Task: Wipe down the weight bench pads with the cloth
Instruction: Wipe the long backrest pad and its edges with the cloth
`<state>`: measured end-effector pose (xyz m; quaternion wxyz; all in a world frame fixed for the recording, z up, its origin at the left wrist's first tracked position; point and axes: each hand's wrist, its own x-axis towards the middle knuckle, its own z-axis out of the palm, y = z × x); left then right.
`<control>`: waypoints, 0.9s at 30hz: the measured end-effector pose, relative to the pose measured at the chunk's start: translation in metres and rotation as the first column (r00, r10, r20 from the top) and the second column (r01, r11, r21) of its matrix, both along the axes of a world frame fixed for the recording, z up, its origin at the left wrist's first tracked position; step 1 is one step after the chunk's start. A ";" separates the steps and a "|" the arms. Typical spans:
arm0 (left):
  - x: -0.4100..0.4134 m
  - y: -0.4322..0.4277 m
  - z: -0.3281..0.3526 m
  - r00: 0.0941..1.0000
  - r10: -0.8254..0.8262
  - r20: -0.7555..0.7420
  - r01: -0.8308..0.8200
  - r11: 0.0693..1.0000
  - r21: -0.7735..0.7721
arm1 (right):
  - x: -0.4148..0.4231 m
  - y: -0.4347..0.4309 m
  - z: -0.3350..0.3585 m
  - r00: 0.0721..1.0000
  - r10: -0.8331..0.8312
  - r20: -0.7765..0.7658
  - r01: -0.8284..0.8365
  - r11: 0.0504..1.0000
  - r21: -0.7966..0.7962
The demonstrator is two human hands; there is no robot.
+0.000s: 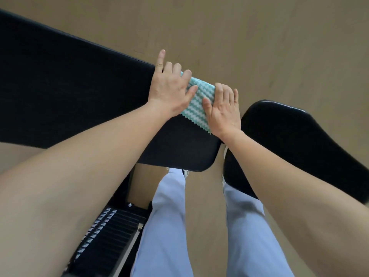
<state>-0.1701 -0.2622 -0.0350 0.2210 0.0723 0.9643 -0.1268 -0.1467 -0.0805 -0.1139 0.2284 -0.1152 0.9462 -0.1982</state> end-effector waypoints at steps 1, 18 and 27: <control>-0.004 0.005 -0.002 1.000 -0.011 0.011 0.011 1.000 0.017 | 0.003 0.006 -0.001 1.000 -0.013 0.017 0.013 1.000 0.011; -0.002 0.052 -0.039 0.959 -0.284 0.019 0.280 0.952 0.120 | 0.051 -0.012 0.002 0.927 -0.350 0.134 0.374 0.883 -0.283; 0.051 0.069 -0.046 0.876 -0.483 0.010 0.479 0.871 0.104 | 0.131 -0.021 0.014 0.771 -0.519 0.369 0.605 0.778 -0.169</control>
